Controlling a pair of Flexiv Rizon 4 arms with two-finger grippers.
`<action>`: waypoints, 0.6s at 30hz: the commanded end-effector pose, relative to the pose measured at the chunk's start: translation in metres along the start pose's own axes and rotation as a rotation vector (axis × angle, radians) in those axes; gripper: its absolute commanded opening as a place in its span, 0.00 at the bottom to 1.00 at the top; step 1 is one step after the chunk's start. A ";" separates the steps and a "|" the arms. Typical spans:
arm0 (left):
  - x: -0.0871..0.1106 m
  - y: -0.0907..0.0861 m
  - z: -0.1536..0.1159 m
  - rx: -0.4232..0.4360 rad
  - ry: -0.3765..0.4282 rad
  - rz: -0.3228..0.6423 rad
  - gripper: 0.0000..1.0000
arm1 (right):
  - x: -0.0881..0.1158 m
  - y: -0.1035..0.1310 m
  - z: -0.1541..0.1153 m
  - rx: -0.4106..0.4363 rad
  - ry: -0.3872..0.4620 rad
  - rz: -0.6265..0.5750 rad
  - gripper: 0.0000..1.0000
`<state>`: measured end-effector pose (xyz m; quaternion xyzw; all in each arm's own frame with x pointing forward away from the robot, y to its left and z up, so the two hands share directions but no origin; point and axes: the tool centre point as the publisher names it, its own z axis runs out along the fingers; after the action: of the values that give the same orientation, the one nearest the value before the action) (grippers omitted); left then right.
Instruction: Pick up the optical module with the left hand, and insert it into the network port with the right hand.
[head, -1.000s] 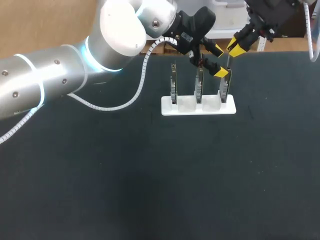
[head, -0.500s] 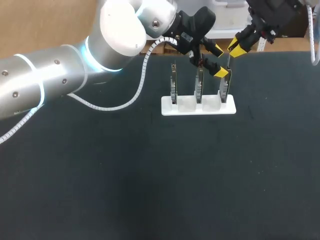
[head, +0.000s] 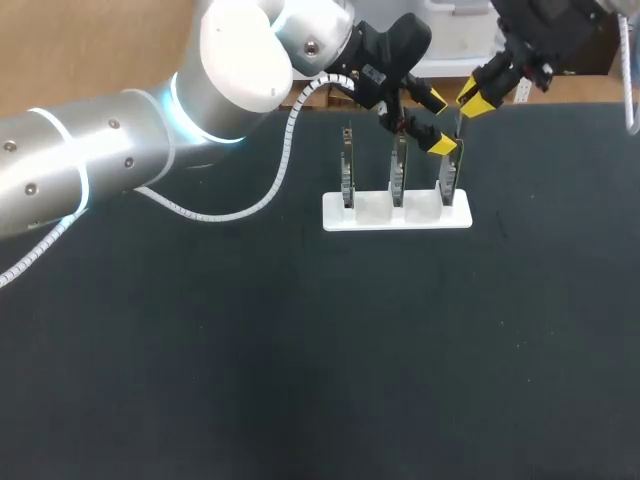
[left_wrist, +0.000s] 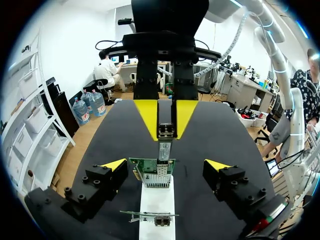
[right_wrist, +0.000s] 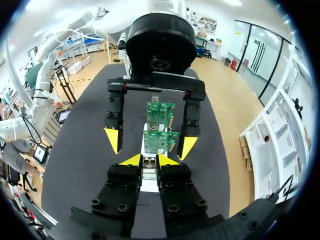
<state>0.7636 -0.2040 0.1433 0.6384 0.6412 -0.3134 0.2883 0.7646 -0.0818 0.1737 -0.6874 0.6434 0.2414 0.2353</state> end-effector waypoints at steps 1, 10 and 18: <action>-0.001 0.002 0.001 0.004 0.004 0.000 1.00 | 0.000 0.005 -0.001 0.023 0.004 0.001 0.00; -0.001 0.002 0.001 0.004 0.004 0.000 1.00 | 0.000 0.004 0.001 0.035 -0.021 0.018 0.00; -0.001 0.002 0.001 0.004 0.004 0.000 1.00 | 0.001 0.002 0.002 0.036 -0.030 0.017 0.00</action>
<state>0.7636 -0.2041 0.1433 0.6384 0.6412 -0.3134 0.2883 0.7629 -0.0820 0.1718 -0.6734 0.6506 0.2424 0.2539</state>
